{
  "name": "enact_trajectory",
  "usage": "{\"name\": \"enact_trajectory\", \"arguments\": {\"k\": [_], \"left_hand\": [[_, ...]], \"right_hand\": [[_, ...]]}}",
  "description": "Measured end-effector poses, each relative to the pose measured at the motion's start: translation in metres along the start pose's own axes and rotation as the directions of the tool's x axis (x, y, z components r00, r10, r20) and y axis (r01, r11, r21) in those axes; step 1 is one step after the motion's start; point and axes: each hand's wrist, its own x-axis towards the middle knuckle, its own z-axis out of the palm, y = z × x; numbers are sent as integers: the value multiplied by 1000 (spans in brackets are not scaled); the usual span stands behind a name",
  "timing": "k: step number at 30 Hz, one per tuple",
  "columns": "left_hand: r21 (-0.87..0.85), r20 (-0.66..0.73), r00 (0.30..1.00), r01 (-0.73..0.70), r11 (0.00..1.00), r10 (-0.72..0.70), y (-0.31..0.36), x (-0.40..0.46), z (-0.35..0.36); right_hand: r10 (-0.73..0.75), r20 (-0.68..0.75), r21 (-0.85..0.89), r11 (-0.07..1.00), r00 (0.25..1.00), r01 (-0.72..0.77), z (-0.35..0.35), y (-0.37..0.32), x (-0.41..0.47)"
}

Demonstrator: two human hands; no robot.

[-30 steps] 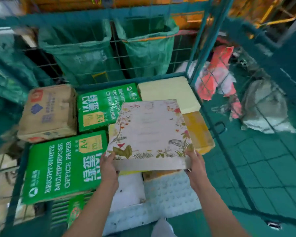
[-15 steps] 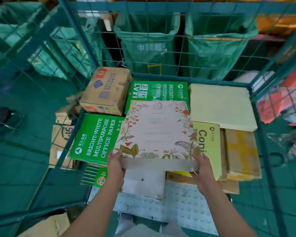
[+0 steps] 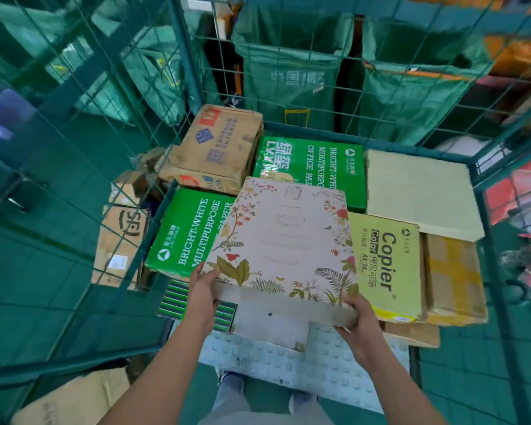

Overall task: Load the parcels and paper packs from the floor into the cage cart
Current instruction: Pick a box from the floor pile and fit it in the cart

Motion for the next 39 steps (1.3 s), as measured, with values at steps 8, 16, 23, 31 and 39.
{"name": "enact_trajectory", "arguments": {"k": [8, 16, 23, 31, 39], "left_hand": [[-9, 61, 998, -12, 1000, 12, 17, 20, 15], [35, 98, 993, -71, 997, 67, 64, 73, 72], [20, 138, 988, -69, 997, 66, 87, 102, 110], [48, 172, 984, -58, 997, 49, 85, 108, 131], [192, 459, 829, 257, 947, -318, 49, 95, 166]], "right_hand": [[-54, 4, 76, 996, 999, 54, 14, -22, 11], [-91, 14, 42, 995, 996, 90, 50, -76, 62], [-136, 3, 52, 989, 991, 136, 64, -116, 98], [-184, 8, 55, 982, 983, 183, 54, -134, 111], [-409, -102, -63, 912, 907, 405, 25, -246, 126]]}}
